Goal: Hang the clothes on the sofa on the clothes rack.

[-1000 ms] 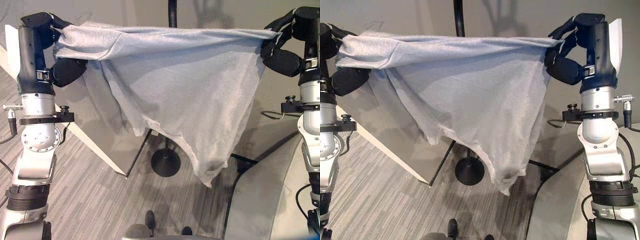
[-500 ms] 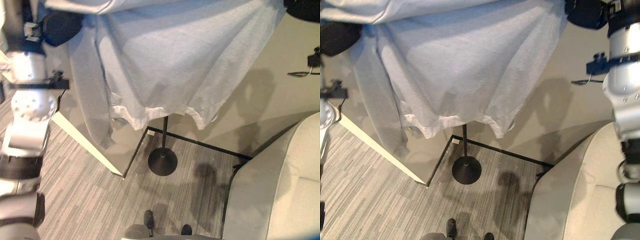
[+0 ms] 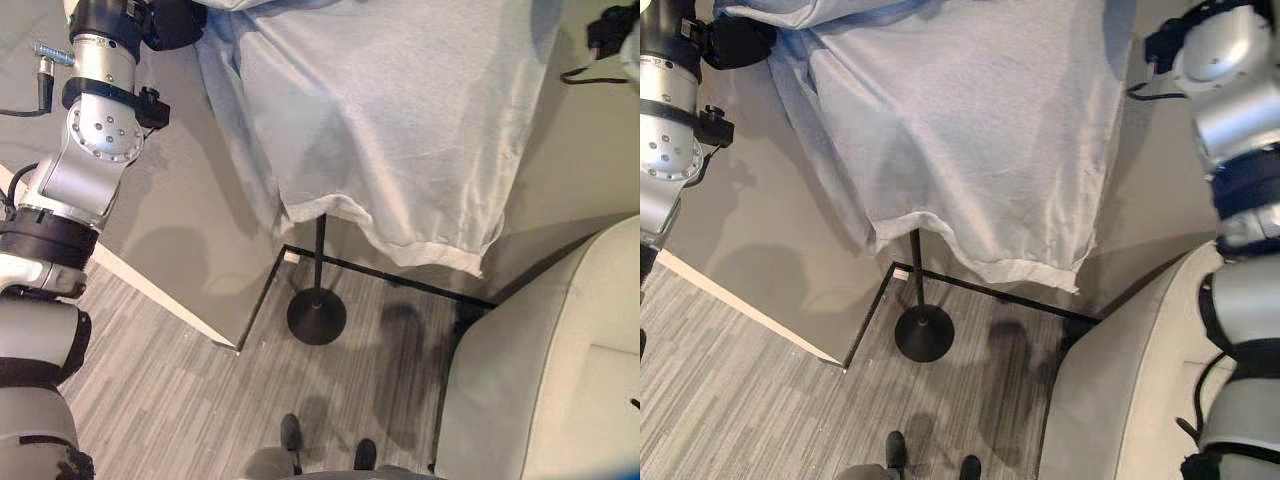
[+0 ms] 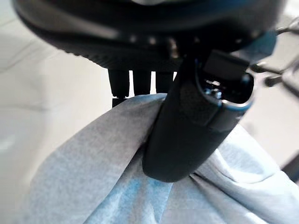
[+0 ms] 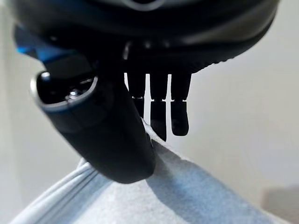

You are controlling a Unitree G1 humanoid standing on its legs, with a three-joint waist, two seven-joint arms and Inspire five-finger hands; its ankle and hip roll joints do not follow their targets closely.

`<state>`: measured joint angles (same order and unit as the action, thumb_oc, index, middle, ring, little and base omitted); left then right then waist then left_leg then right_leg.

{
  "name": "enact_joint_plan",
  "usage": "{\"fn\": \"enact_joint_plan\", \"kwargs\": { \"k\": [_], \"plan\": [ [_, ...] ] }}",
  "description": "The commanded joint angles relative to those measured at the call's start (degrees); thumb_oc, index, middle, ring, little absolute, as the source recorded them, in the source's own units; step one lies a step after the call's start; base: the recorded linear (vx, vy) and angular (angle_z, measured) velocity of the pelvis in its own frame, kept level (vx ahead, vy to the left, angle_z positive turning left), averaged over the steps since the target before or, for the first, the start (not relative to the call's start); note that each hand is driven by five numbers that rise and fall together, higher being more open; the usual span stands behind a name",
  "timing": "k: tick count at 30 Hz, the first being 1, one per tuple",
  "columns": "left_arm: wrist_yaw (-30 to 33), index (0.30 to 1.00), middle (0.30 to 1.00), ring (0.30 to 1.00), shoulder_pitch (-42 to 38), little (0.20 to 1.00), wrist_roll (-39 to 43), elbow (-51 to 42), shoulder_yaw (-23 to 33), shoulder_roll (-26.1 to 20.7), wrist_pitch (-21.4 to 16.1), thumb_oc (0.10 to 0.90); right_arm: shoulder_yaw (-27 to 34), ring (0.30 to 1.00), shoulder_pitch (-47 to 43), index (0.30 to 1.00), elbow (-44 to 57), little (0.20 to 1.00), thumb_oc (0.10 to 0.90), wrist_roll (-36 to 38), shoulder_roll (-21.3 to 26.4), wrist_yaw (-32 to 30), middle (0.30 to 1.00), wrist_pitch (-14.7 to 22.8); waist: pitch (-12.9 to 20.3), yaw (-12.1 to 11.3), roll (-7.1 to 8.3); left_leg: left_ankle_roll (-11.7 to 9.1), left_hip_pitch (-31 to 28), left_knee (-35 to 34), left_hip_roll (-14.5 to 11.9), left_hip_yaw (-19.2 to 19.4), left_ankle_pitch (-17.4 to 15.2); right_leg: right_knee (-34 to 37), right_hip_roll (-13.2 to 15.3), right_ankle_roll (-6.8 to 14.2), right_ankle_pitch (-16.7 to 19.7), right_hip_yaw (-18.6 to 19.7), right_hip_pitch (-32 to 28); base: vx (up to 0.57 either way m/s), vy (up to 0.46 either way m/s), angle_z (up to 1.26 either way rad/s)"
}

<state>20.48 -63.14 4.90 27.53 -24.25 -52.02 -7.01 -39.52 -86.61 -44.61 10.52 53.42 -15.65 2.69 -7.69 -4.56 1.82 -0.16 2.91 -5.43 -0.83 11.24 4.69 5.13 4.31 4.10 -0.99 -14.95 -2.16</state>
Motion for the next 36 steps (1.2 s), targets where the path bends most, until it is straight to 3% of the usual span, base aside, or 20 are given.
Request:
{"fn": "enact_joint_plan", "kwargs": {
  "k": [1,5,10,11,21,24,26,27,28,29,36],
  "plan": [
    [4.84,0.300,0.300,0.300,-6.09,0.300,0.94,0.37,3.01,-3.13,-1.11,0.400,1.77,0.300,-6.01,0.300,-0.44,0.300,0.400,2.01,2.19,-3.86,0.300,1.12,4.87,-2.40,4.05,-4.10,-0.82,0.43,-1.21,0.51,-6.01,-0.13,6.55,7.76,2.96,-4.91,-3.39,0.02,-0.005,0.05],
    [5.16,0.300,0.300,0.300,-3.99,0.300,0.29,1.29,4.08,-2.32,-0.70,0.400,1.58,0.300,-5.02,0.300,-1.24,0.300,0.400,0.82,0.89,-3.48,0.300,0.42,3.69,-2.77,4.38,-3.93,0.25,0.43,-0.97,0.05,-5.55,-0.13,6.60,7.58,3.45,-5.20,-2.73,-0.01,-0.001,0.00],
    [4.95,0.300,0.300,0.300,3.32,0.300,0.07,-1.94,8.78,-0.60,-0.42,0.400,6.61,0.300,1.05,0.300,3.30,0.300,0.400,0.02,-0.60,-4.19,0.300,-0.29,2.72,-3.19,4.32,-3.74,0.62,0.43,-0.79,-0.28,-5.80,-0.13,6.72,7.47,3.35,-5.37,-2.56,0.00,0.002,-0.03],
    [4.21,0.300,0.300,0.300,9.09,0.300,0.56,-4.02,12.62,0.40,-0.34,0.400,11.26,0.300,8.66,0.300,9.32,0.300,0.400,-1.28,-2.31,-3.87,0.300,-0.59,2.28,-3.35,4.10,-3.27,0.96,0.43,-0.54,-0.43,-5.76,-0.13,6.90,7.21,3.69,-5.09,-2.23,0.02,0.004,-0.17],
    [1.58,0.300,0.300,0.300,23.67,0.300,0.56,-11.52,20.54,3.95,-0.37,0.400,20.37,0.300,26.59,0.300,19.65,0.300,0.400,-4.10,-5.39,-1.60,0.300,-0.73,2.47,-3.46,3.27,-2.65,-1.15,0.43,-0.06,-0.39,-6.79,-0.13,7.59,6.95,3.17,-5.46,-4.02,0.03,0.008,-0.07],
    [-0.18,0.300,0.300,0.300,31.89,0.300,1.36,-15.04,24.13,7.29,-0.39,0.400,26.39,0.300,37.64,0.300,24.94,0.300,0.400,-4.21,-7.79,0.00,0.300,-0.26,2.73,-3.44,2.94,-2.37,-2.26,0.43,0.07,-0.59,-7.23,-0.13,7.72,6.68,2.56,-5.50,-5.08,0.01,-0.009,-0.04],
    [-1.04,0.300,0.300,0.300,33.83,0.300,1.72,-15.85,24.88,7.99,-0.49,0.400,27.31,0.300,40.07,0.300,26.23,0.300,0.400,-4.30,-8.20,0.95,0.300,-0.07,2.86,-3.47,2.82,-2.33,-2.63,0.43,0.04,-0.60,-7.36,-0.13,7.73,6.61,2.34,-5.60,-5.33,0.00,-0.006,-0.03],
    [-1.24,0.300,0.300,0.300,34.60,0.300,1.95,-16.15,25.19,8.35,-0.62,0.400,27.72,0.406,40.96,0.406,26.76,0.406,0.471,-4.13,-8.38,1.30,0.406,0.09,2.90,-3.46,2.76,-2.31,-2.76,0.43,-0.01,-0.60,-7.39,-0.13,7.76,6.57,2.18,-5.63,-5.47,0.00,0.000,0.00],
    [-1.28,0.404,0.404,0.404,34.82,0.404,1.94,-16.30,25.23,8.37,-0.58,0.469,27.83,0.792,41.24,0.792,26.96,0.792,0.728,-4.17,-8.40,1.34,0.792,0.04,2.95,-3.46,2.76,-2.32,-2.83,0.43,-0.02,-0.61,-7.40,-0.13,7.76,6.57,2.16,-5.64,-5.54,0.00,0.000,0.00],
    [-2.30,0.900,0.900,0.900,36.24,0.900,2.42,-16.73,25.79,8.99,-0.68,0.800,28.91,0.900,42.89,0.900,28.21,0.900,0.800,-3.26,-8.91,2.15,0.900,0.42,3.09,-3.40,2.70,-2.34,-3.08,0.43,-0.06,-0.50,-7.44,-0.13,7.71,6.51,2.03,-5.66,-5.71,0.00,0.000,0.00],
    [-4.24,0.900,0.900,0.900,39.53,0.900,3.91,-17.34,26.86,9.24,-0.91,0.800,33.45,0.900,47.10,0.900,32.78,0.900,0.800,0.17,-9.45,3.22,0.900,2.24,3.84,-3.17,2.73,-2.55,-3.96,0.43,-0.43,-0.54,-7.40,-0.13,7.42,6.28,1.47,-5.82,-6.65,-0.02,-0.018,0.01]
  ]
}}
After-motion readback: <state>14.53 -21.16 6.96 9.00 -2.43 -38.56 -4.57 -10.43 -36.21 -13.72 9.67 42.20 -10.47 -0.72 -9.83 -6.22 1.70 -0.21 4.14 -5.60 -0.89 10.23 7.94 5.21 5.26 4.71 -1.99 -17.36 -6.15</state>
